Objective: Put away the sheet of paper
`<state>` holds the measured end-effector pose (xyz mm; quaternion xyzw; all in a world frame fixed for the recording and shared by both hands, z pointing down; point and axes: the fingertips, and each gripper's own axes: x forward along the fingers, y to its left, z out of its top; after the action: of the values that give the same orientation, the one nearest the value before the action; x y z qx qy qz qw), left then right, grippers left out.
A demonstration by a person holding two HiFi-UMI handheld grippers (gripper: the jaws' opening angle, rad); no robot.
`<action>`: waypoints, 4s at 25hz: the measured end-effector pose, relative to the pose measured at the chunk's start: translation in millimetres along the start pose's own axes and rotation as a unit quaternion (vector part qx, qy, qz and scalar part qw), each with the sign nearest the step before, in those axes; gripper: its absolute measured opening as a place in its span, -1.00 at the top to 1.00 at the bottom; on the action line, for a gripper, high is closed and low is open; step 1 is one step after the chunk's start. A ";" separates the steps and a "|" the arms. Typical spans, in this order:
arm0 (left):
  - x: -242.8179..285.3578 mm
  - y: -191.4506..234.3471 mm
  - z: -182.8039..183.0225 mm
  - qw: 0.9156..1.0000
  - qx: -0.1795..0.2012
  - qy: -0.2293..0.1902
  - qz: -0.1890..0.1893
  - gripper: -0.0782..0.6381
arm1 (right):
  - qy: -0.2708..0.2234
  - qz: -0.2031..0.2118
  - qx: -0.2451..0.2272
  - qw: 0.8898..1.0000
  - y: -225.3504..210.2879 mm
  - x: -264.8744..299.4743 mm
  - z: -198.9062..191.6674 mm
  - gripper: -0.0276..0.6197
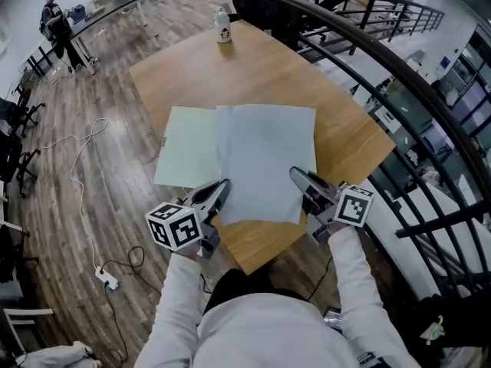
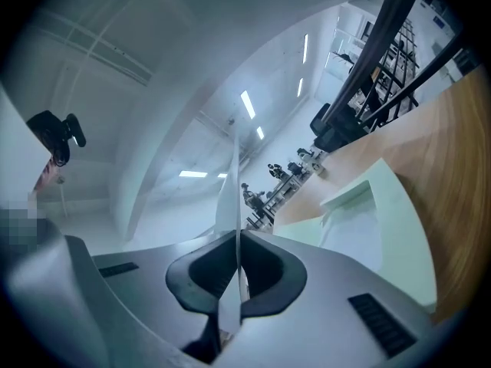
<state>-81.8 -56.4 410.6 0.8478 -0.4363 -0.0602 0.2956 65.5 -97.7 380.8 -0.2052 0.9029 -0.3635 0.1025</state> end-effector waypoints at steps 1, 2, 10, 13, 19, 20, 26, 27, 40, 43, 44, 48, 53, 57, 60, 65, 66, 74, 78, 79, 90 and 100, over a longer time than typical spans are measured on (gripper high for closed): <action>3.9 1.0 3.0 1.000 0.002 0.000 0.003 0.73 | 0.001 0.002 -0.001 1.000 -2.5 2.6 4.1 0.83; 7.9 2.7 6.3 1.000 0.003 0.000 0.006 0.73 | 0.002 0.004 0.000 1.000 -5.4 6.0 8.1 0.83; 40.2 43.1 43.0 1.000 0.021 0.005 0.017 0.73 | 0.001 0.005 0.006 1.000 -39.1 53.5 34.8 0.83; 46.5 48.2 47.3 1.000 0.022 0.007 0.012 0.73 | -0.003 -0.003 0.002 1.000 -45.3 58.0 39.0 0.83; 65.9 69.3 54.8 1.000 0.021 0.010 -0.002 0.73 | -0.010 -0.004 0.003 1.000 -61.6 73.8 47.4 0.83; 69.4 72.4 55.5 1.000 0.020 0.011 -0.005 0.73 | -0.010 -0.007 0.003 1.000 -65.1 75.8 48.4 0.83; 91.4 99.5 67.0 0.999 0.014 0.025 -0.017 0.73 | -0.011 -0.020 0.005 1.000 -89.0 99.0 59.4 0.83; 95.5 105.5 68.3 0.999 0.013 0.028 -0.019 0.73 | -0.010 -0.024 0.008 1.000 -94.8 103.1 60.2 0.83; 122.7 142.0 38.4 0.996 -0.017 0.072 -0.040 0.73 | 0.025 -0.073 -0.017 0.997 -142.4 113.5 43.6 0.83; 126.5 144.1 28.2 0.995 -0.023 0.082 -0.042 0.73 | 0.043 -0.086 -0.022 0.995 -150.8 111.7 37.1 0.83; 127.7 144.7 24.7 0.995 -0.026 0.085 -0.042 0.73 | 0.050 -0.089 -0.024 0.994 -153.2 111.5 34.7 0.83; 127.6 144.7 7.6 0.994 -0.034 0.099 -0.043 0.73 | 0.076 -0.107 -0.038 0.991 -160.0 107.4 20.7 0.83; 127.3 140.9 -8.1 0.991 -0.029 0.122 -0.046 0.73 | 0.115 -0.135 -0.059 0.982 -167.2 101.2 4.5 0.83; 127.1 143.0 -17.4 0.989 -0.032 0.139 -0.043 0.73 | 0.126 -0.139 -0.057 0.981 -170.2 101.6 -2.6 0.83; 127.0 143.2 -23.7 0.987 -0.034 0.153 -0.042 0.73 | 0.130 -0.150 -0.059 0.978 -173.9 102.0 -3.5 0.83; 125.4 142.8 -34.0 0.982 -0.032 0.180 -0.052 0.73 | 0.146 -0.178 -0.072 0.970 -180.3 106.2 -8.8 0.83; 125.7 142.9 -35.3 0.981 -0.032 0.184 -0.053 0.73 | 0.149 -0.182 -0.076 0.969 -181.1 106.5 -9.4 0.82; 127.2 143.3 -40.7 0.973 -0.013 0.220 -0.062 0.73 | 0.137 -0.199 -0.082 0.967 -181.2 105.0 -2.7 0.64; 128.3 142.1 -44.2 0.969 -0.008 0.236 -0.067 0.73 | 0.126 -0.210 -0.085 0.966 -181.5 103.1 2.6 0.57; 128.5 142.3 -45.8 0.968 -0.007 0.240 -0.068 0.73 | 0.121 -0.214 -0.088 0.965 -182.2 102.3 4.5 0.56; 134.2 146.3 -52.4 0.961 -0.016 0.263 -0.081 0.73 | 0.094 -0.300 -0.181 0.932 -198.7 96.6 37.9 0.55; 141.1 148.9 -59.5 0.958 -0.010 0.278 -0.074 0.73 | 0.117 -0.312 -0.202 0.921 -220.7 126.3 40.8 0.55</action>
<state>-78.9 -205.3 563.7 0.8579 -0.2721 0.1522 0.4083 31.5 -322.8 501.3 -0.4486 0.8533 -0.2080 -0.1656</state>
